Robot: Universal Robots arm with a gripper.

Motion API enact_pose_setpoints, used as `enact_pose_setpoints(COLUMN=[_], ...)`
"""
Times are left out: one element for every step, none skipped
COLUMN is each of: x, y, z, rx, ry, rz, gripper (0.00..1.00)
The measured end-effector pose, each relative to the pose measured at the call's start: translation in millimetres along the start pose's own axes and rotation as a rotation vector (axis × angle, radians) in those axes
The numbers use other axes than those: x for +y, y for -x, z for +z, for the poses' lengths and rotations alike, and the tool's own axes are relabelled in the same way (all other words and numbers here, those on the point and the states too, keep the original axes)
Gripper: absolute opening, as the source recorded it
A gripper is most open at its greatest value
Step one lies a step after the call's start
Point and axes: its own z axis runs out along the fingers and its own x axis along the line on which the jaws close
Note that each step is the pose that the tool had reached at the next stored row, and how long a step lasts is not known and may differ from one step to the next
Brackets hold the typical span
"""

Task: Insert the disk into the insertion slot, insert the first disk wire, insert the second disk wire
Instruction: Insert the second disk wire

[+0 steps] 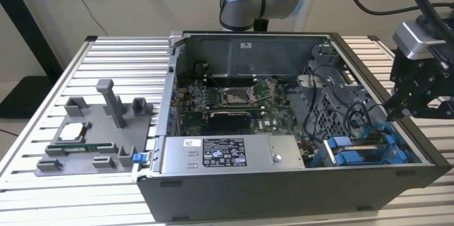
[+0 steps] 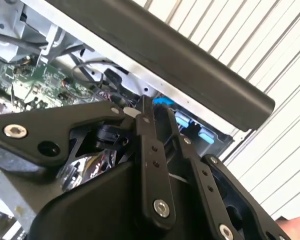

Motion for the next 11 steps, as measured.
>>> enact_pose_setpoints(x=[0.0, 0.0, 0.0, 0.0, 0.0, 0.1, 0.1, 0.0, 0.0, 0.0, -0.1], y=[-1.3, -2.1, -2.8, -3.4, -4.1, -4.6, -5.2, -6.4, -7.8, -9.2, -10.9], z=[0.2, 0.4, 0.6, 0.9, 1.2, 1.4, 1.7, 1.7, 1.5, 1.2, 0.9], rx=[-0.0014, -0.0021, -0.0029, -0.0038, -0.0048, -0.0063, -0.0085, -0.0109, -0.0130, -0.0148, -0.0176], ry=[0.0035, 0.0074, 0.0115, 0.0156, 0.0195, 0.0222, 0.0246, 0.0270, 0.0298, 0.0319, 0.0338], rz=[0.001, 0.002, 0.003, 0.004, 0.006, 0.007, 0.008, 0.008, 0.009, 0.010, 0.010], gripper=[1.00, 1.00, 1.00, 1.00, 1.00, 1.00, 1.00, 1.00, 1.00, 1.00, 1.00])
